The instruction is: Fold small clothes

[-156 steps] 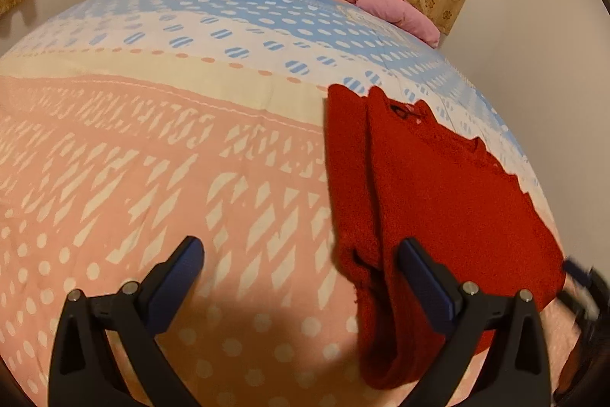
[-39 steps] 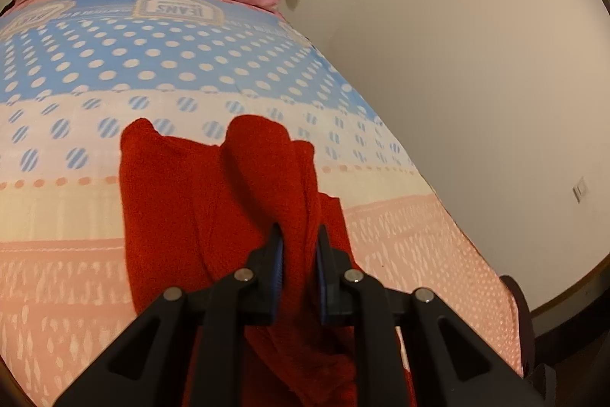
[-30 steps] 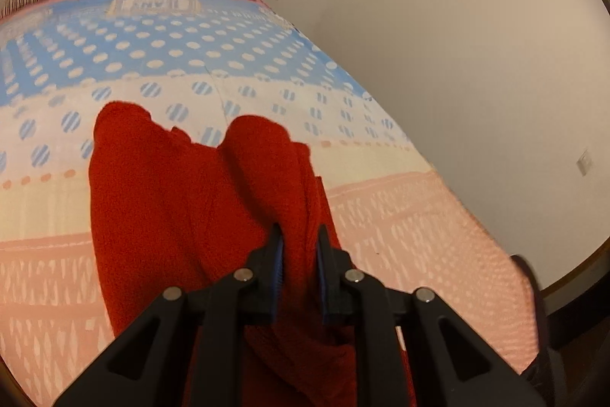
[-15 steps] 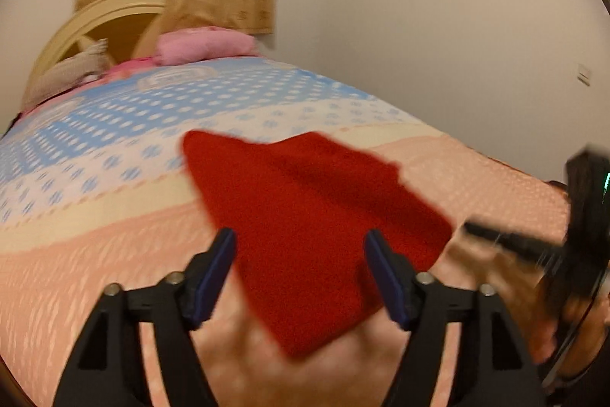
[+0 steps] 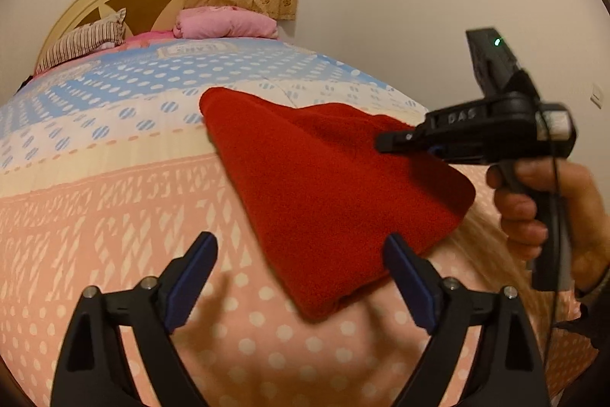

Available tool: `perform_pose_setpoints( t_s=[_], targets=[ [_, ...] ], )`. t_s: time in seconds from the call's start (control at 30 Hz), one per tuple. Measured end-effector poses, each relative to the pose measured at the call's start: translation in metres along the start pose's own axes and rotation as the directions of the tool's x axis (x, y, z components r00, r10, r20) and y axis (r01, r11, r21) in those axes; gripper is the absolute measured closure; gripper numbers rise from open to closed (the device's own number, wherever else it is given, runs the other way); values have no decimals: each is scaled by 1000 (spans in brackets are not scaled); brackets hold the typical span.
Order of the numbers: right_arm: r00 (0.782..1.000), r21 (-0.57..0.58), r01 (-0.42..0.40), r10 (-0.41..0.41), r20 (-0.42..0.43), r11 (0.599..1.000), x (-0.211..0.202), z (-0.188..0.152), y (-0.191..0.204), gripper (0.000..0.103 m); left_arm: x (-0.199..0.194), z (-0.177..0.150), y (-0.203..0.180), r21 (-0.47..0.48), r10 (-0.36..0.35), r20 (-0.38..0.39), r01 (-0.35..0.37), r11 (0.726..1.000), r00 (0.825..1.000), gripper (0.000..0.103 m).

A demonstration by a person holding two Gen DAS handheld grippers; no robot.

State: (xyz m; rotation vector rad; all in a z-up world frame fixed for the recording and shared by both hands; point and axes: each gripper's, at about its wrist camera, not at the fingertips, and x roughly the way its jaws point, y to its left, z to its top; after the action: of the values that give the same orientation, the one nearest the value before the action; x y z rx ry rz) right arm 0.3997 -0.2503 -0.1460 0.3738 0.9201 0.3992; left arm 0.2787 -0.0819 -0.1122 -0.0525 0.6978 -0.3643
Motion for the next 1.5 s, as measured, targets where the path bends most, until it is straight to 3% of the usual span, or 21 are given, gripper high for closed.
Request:
perform_pose_setpoints(
  t_s=[0.07, 0.23, 0.4, 0.47, 0.5, 0.6, 0.67, 0.73, 0.83, 0.9, 0.93, 1.03, 1.1, 1.27, 1.43, 1.5],
  targets=[
    [1000, -8, 6, -6, 10, 1000, 6, 0, -3, 91, -2, 0, 6, -30, -12, 5, 12, 999, 1000, 11],
    [985, -30, 59, -54, 162, 998, -32, -14, -7, 93, 1, -2, 13, -78, -45, -6, 45, 996, 999, 11],
    [991, -12, 100, -98, 93, 995, -16, -19, -29, 90, 2, 5, 2, -50, -10, -9, 9, 999, 1000, 11],
    [992, 13, 75, -76, 99, 997, -18, -15, -34, 72, 7, 11, 2, -43, 54, -18, -55, 998, 998, 11],
    [989, 17, 102, -103, 110, 995, -21, -12, -33, 55, 10, 12, 4, -47, 67, -23, -68, 997, 997, 11],
    [969, 16, 163, -163, 187, 987, -35, -4, -26, 54, 21, 14, 10, -89, 66, -46, -70, 994, 997, 11],
    [961, -19, 149, -141, 238, 989, -45, 0, -13, 54, 27, 11, 10, -108, 55, -62, -61, 992, 997, 11],
    [967, -96, 103, -78, 242, 990, -45, 3, 6, 54, 30, 7, 5, -84, 66, -79, -72, 994, 995, 11],
    [987, -233, 39, -1, 162, 972, -25, -4, 33, 54, 35, 5, 0, -61, 78, -114, -85, 994, 990, 7],
    [998, -280, 42, -24, 66, 959, -1, -12, 36, 54, 33, 5, 0, -65, 71, -113, -78, 995, 991, 7],
    [997, -277, 67, -56, 46, 959, 7, -16, 32, 54, 29, 6, 1, -72, 67, -101, -74, 995, 993, 7],
    [997, -250, 34, -16, 72, 968, 6, -23, 12, 55, 8, 13, 9, -135, 44, 6, -43, 990, 999, 7],
    [997, -262, 38, -18, 76, 964, 3, -27, 10, 55, 8, 19, 14, -165, 52, 17, -48, 985, 999, 2],
    [997, -310, 29, -5, 77, 950, 0, -25, 13, 54, 44, 14, 10, -137, 53, -113, -68, 988, 992, 1],
    [977, -211, -17, 62, 206, 977, -29, -6, -5, 52, 52, 9, 10, -143, 27, -160, -50, 988, 987, 0],
    [979, -126, -22, 46, 197, 992, -24, 8, -23, 49, 55, 6, 13, -162, 5, -171, -33, 986, 985, 0]
  ],
)
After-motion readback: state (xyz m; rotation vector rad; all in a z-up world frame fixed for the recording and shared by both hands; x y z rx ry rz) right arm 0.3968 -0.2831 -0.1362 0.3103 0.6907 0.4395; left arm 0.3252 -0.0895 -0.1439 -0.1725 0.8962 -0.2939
